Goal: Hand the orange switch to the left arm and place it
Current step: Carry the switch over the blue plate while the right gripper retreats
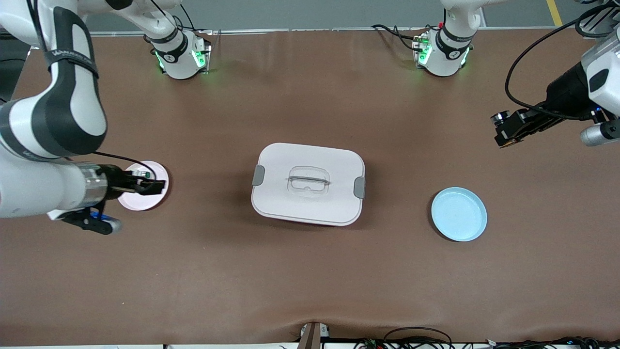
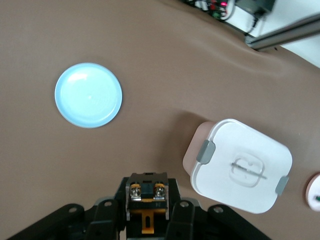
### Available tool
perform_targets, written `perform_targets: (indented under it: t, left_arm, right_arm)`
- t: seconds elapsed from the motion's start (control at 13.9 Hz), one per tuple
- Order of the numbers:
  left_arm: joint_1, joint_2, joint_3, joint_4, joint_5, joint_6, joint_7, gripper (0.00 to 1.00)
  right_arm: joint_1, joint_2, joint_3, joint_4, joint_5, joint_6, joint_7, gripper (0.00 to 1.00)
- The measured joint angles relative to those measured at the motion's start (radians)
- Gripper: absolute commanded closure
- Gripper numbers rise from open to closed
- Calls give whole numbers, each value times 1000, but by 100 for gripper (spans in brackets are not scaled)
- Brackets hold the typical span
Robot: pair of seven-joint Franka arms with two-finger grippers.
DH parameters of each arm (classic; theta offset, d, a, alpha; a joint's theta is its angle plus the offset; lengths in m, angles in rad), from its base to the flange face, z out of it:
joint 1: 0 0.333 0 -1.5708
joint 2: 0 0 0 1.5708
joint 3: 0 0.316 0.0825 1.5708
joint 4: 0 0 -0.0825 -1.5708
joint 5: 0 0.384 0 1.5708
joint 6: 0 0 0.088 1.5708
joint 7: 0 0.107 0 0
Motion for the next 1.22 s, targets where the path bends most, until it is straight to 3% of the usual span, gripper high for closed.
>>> perform_targets:
  t: [0.14, 0.29, 0.58, 0.86, 1.22]
  left_arm:
    - [-2, 34, -1, -2, 45, 0, -63, 100]
    - [-2, 67, 0, -3, 96, 0, -105, 100]
    - [5, 120, 9, -7, 130, 0, -388, 100]
    - [1, 183, 8, -13, 247, 19, -593, 100]
    - [3, 194, 9, -106, 300, 180, -798, 100]
  right_arm:
    - [-11, -3, 0, 0, -78, -26, -90, 0]
    - [-24, -10, 0, 0, -100, -59, -143, 0]
    - [-64, -32, 0, 0, -101, -117, -214, 0]
    - [-67, -48, 3, -2, -101, -136, -249, 0]
    - [-68, -48, 2, -24, -101, -136, -249, 0]
